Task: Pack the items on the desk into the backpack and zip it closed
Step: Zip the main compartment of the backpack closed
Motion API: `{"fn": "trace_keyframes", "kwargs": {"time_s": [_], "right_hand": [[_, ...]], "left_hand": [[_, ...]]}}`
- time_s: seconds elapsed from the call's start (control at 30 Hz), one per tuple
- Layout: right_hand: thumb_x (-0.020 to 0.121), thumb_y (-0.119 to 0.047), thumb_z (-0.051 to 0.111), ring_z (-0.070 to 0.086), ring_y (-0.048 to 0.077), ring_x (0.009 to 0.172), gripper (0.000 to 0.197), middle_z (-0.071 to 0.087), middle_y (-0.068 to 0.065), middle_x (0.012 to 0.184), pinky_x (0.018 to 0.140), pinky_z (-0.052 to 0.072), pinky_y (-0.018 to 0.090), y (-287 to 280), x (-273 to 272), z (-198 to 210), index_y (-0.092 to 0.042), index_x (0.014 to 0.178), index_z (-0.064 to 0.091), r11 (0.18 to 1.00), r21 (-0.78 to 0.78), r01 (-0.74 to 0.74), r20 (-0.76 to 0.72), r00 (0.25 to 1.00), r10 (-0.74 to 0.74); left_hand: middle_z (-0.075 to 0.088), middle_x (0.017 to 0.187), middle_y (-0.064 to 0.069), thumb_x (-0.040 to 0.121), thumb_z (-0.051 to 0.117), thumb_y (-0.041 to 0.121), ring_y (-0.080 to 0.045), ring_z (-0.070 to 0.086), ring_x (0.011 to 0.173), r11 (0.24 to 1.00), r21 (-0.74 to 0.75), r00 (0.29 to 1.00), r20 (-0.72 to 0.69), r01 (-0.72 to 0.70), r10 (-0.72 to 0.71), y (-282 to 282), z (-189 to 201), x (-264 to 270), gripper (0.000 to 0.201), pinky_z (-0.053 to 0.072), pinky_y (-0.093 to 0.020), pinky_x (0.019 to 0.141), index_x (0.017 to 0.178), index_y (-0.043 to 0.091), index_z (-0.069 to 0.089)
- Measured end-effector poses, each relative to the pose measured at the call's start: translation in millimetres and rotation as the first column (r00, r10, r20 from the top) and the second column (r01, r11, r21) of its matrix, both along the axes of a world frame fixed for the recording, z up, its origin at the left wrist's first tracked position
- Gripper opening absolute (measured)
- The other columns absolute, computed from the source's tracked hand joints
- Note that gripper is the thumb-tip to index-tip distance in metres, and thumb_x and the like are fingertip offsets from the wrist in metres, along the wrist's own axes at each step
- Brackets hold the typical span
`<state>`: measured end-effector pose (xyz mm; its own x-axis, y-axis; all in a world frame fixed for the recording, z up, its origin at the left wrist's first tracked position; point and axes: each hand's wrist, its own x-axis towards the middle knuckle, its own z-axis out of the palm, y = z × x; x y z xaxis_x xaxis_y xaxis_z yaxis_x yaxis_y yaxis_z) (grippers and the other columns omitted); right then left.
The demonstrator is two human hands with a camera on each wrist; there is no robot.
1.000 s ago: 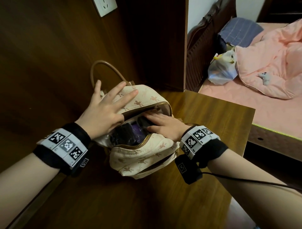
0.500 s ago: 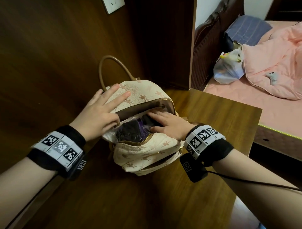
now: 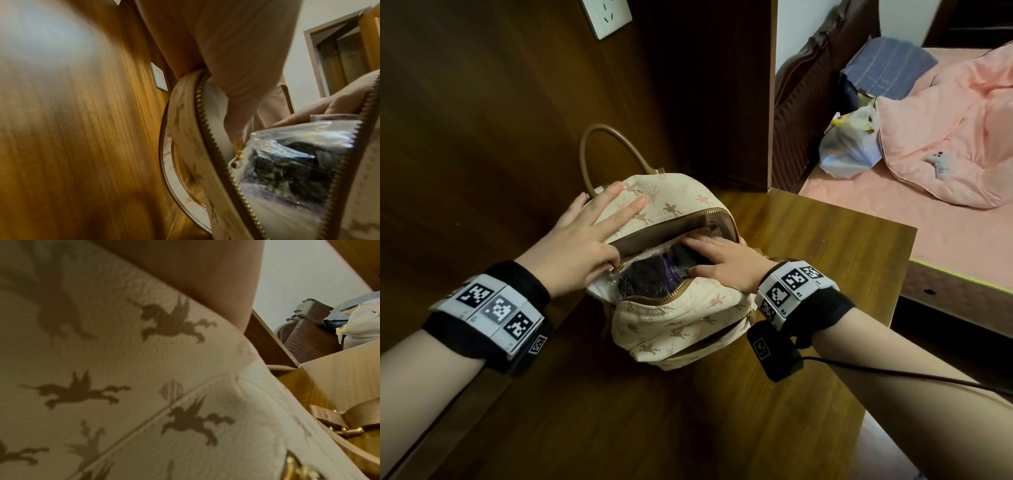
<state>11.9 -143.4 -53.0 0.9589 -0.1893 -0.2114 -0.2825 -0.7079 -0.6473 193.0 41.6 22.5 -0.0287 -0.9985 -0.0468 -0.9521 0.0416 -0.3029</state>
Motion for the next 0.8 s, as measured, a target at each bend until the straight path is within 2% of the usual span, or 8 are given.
{"fn": "trace_keyframes", "kwargs": {"time_s": [0.17, 0.3, 0.43, 0.53, 0.6, 0.63, 0.73, 0.8], "right_hand": [[0.095, -0.040, 0.043, 0.015, 0.018, 0.144, 0.058, 0.021, -0.003, 0.156, 0.118, 0.011, 0.045, 1.2, 1.2, 7.2, -0.025, 0.148, 0.025, 0.999, 0.043, -0.017, 0.029, 0.999, 0.016], [0.098, -0.028, 0.042, 0.017, 0.019, 0.144, 0.051, 0.024, 0.001, 0.155, 0.117, 0.007, 0.032, 6.5, -4.7, 21.5, -0.019, 0.147, 0.028, 0.999, 0.046, 0.000, 0.035, 0.999, -0.002], [0.101, -0.023, 0.036, 0.024, 0.017, 0.141, 0.044, 0.029, -0.001, 0.153, 0.112, 0.013, 0.025, 10.9, -11.7, 29.2, -0.019, 0.144, 0.034, 0.997, 0.065, 0.037, 0.046, 0.998, -0.040], [0.101, -0.024, 0.035, 0.037, 0.019, 0.134, 0.038, 0.042, 0.000, 0.145, 0.114, 0.023, 0.033, 11.2, -12.7, 26.8, -0.021, 0.137, 0.046, 0.992, 0.078, 0.097, 0.065, 0.993, -0.102], [0.100, -0.025, 0.034, 0.044, 0.020, 0.128, 0.036, 0.051, 0.000, 0.138, 0.110, 0.030, 0.041, 11.4, -14.2, 26.5, -0.024, 0.132, 0.053, 0.988, 0.065, 0.142, 0.079, 0.986, -0.147], [0.100, -0.025, 0.034, 0.046, 0.020, 0.125, 0.036, 0.054, 0.001, 0.135, 0.108, 0.033, 0.041, 11.8, -15.9, 28.1, -0.023, 0.130, 0.055, 0.985, 0.068, 0.159, 0.083, 0.983, -0.164], [0.100, -0.025, 0.034, 0.053, 0.021, 0.114, 0.035, 0.059, 0.005, 0.125, 0.097, 0.040, 0.031, 13.4, -22.0, 34.3, -0.018, 0.125, 0.058, 0.969, 0.101, 0.226, 0.090, 0.968, -0.235], [0.101, -0.032, 0.034, 0.054, 0.021, 0.109, 0.037, 0.061, 0.007, 0.122, 0.090, 0.040, 0.029, 14.0, -25.8, 36.7, -0.017, 0.124, 0.058, 0.955, 0.114, 0.275, 0.054, 0.958, -0.282]], "left_hand": [[0.016, 0.158, -0.004, 0.060, 0.087, 0.019, -0.039, 0.003, 0.146, 1.000, -0.028, 1.000, 0.027, -0.012, 0.013, -0.3, 0.1, -5.4, 0.019, 0.017, -0.065, 0.104, 0.062, 0.020, 0.068], [0.017, 0.158, -0.004, 0.062, 0.086, 0.018, -0.036, 0.002, 0.146, 0.998, -0.057, 0.999, 0.028, -0.030, 0.031, 1.1, -1.8, -10.7, 0.018, 0.014, -0.064, 0.104, 0.063, 0.019, 0.068], [0.019, 0.158, -0.007, 0.061, 0.086, 0.018, -0.035, 0.002, 0.145, 0.995, -0.079, 0.997, 0.045, -0.053, 0.057, -0.8, -3.0, -16.2, 0.020, 0.015, -0.066, 0.104, 0.063, 0.019, 0.066], [0.018, 0.158, -0.005, 0.061, 0.086, 0.018, -0.033, 0.001, 0.145, 0.995, -0.076, 0.997, 0.049, -0.060, 0.064, -0.2, -2.0, -18.3, 0.019, 0.016, -0.065, 0.104, 0.063, 0.019, 0.067], [0.017, 0.158, -0.004, 0.062, 0.086, 0.021, -0.031, 0.000, 0.146, 0.995, -0.075, 0.996, 0.051, -0.068, 0.072, 0.6, -0.5, -21.6, 0.017, 0.017, -0.065, 0.105, 0.065, 0.021, 0.069], [0.016, 0.158, -0.003, 0.063, 0.085, 0.024, -0.030, -0.001, 0.146, 0.994, -0.078, 0.996, 0.052, -0.072, 0.076, 1.1, 0.6, -23.8, 0.016, 0.017, -0.064, 0.105, 0.066, 0.022, 0.070], [0.016, 0.158, -0.003, 0.064, 0.085, 0.033, -0.030, -0.003, 0.146, 0.993, -0.076, 0.995, 0.042, -0.088, 0.092, 3.0, 3.2, -32.4, 0.018, 0.018, -0.064, 0.105, 0.075, 0.026, 0.072], [0.013, 0.159, -0.004, 0.062, 0.085, 0.037, -0.032, -0.005, 0.145, 0.991, -0.052, 0.992, 0.022, -0.123, 0.124, 4.1, 3.5, -38.5, 0.028, 0.016, -0.067, 0.105, 0.086, 0.029, 0.074]]}}
